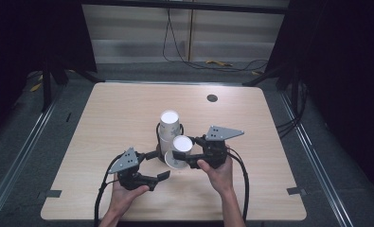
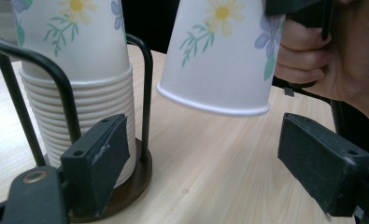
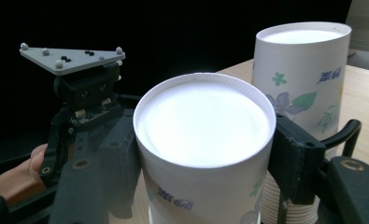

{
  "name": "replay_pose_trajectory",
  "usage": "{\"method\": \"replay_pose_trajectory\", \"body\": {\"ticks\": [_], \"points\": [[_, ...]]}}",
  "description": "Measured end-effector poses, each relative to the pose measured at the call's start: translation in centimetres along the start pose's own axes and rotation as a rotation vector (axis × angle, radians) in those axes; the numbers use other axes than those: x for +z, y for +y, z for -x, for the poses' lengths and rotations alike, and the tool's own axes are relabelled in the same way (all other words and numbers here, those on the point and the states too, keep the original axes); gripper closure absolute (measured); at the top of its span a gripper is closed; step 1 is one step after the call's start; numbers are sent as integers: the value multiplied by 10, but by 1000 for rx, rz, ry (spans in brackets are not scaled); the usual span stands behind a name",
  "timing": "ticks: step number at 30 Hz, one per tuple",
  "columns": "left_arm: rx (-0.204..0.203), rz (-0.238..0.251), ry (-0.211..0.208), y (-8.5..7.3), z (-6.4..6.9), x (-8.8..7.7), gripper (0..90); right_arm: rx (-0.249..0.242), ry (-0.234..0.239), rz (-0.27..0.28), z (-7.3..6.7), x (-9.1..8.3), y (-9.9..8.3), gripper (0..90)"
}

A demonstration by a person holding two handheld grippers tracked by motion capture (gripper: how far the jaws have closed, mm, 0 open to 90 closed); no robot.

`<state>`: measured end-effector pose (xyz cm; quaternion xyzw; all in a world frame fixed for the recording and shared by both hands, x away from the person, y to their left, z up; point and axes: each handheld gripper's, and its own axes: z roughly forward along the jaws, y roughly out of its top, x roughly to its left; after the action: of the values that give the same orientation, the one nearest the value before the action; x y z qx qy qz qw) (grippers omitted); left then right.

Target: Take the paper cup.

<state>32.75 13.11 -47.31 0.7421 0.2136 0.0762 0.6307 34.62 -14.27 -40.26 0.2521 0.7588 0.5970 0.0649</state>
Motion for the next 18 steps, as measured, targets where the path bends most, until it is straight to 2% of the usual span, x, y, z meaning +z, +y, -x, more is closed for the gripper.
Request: {"method": "replay_pose_trajectory", "body": {"ticks": [7, 11, 18], "points": [[22, -7, -5, 2, 1, 3, 158, -3, 26, -24, -2, 12, -4, 341], [32, -27, -6, 2, 0, 4, 156, 1, 39, -44, -2, 20, -7, 341], [23, -23, -21, 2, -1, 7, 160, 12, 75, -50, -5, 28, -11, 341]]}}
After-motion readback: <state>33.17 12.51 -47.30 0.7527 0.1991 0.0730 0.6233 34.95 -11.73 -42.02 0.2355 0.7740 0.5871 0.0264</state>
